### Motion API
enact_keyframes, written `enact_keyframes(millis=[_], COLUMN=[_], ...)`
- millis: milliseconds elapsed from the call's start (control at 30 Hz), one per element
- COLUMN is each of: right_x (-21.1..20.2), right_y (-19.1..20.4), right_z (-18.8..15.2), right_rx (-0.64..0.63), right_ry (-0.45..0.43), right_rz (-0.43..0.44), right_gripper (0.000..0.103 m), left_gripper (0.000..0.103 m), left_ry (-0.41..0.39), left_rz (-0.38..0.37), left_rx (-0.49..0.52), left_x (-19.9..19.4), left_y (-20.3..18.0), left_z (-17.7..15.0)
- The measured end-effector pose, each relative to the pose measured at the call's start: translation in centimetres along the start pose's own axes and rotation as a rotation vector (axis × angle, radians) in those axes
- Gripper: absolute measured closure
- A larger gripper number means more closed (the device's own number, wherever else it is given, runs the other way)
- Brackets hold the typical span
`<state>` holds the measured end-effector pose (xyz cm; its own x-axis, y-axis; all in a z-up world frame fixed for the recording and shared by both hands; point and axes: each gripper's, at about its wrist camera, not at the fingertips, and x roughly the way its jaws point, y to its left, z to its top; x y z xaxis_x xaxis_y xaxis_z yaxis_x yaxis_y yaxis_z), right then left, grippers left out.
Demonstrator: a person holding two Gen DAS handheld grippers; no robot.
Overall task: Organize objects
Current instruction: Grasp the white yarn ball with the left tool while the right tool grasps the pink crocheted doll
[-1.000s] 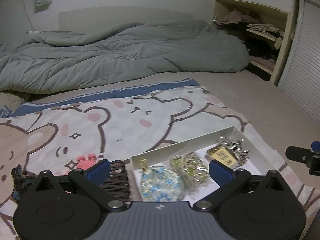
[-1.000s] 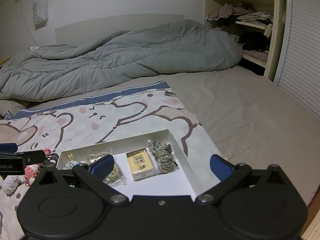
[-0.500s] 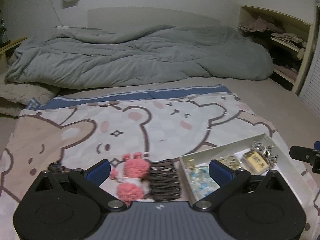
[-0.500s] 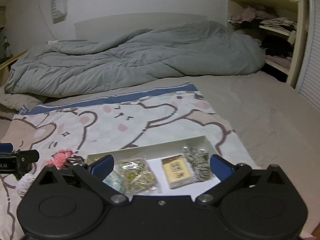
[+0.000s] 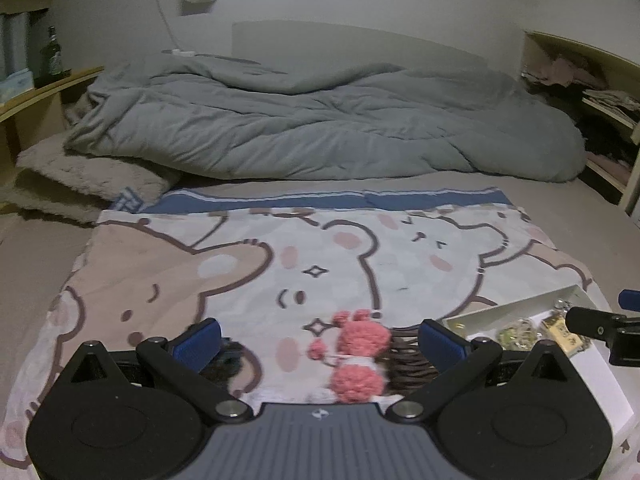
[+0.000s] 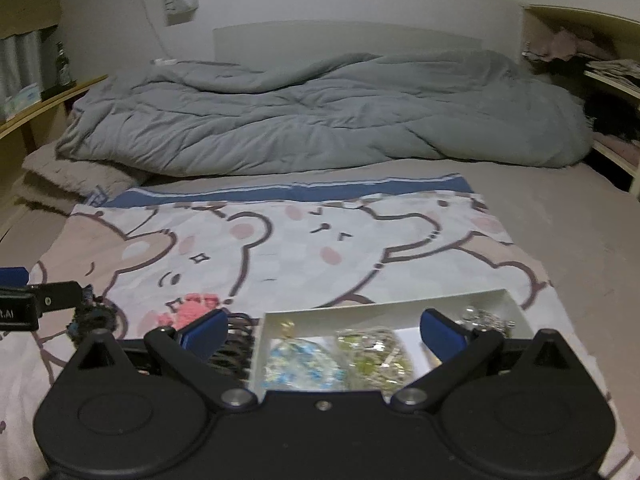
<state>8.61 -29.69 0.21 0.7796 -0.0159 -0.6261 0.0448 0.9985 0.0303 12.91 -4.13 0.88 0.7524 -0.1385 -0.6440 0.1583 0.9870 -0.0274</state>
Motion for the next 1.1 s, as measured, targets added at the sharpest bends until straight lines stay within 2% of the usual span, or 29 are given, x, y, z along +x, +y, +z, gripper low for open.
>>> enact_keyframes(millis=[200, 700, 833, 967, 1100], right_x=[0.8, 3.6, 4.7, 6.0, 7.9], right_y=[2.4, 8.0, 8.9, 9.5, 10.3], right_z=[0.5, 1.4, 1.8, 1.8, 1.7], right_rx=[-0.018, -0.039, -0.005, -0.006, 0.012], right_ry=[-0.001, 0.010, 0.021, 0.035, 0.094], right_rz=[0.029, 0.099, 0.078, 0.094, 0.091], right_gripper=[0.000, 0.000, 0.000, 0.000, 0.000], left_gripper=[0.000, 0.000, 0.000, 0.000, 0.000], left_ry=[-0.001, 0.002, 0.003, 0.048, 0.063], left_rz=[0.043, 0.092, 0.076, 0.064, 0.018], left_rx=[-0.003, -0.072, -0.016, 0.051, 0.116], left_x=[-0.3, 0.3, 1.0, 2.2, 3.0], left_y=[2.7, 7.9, 8.6, 8.6, 8.3], left_z=[-0.2, -0.7, -1.3, -1.9, -2.5])
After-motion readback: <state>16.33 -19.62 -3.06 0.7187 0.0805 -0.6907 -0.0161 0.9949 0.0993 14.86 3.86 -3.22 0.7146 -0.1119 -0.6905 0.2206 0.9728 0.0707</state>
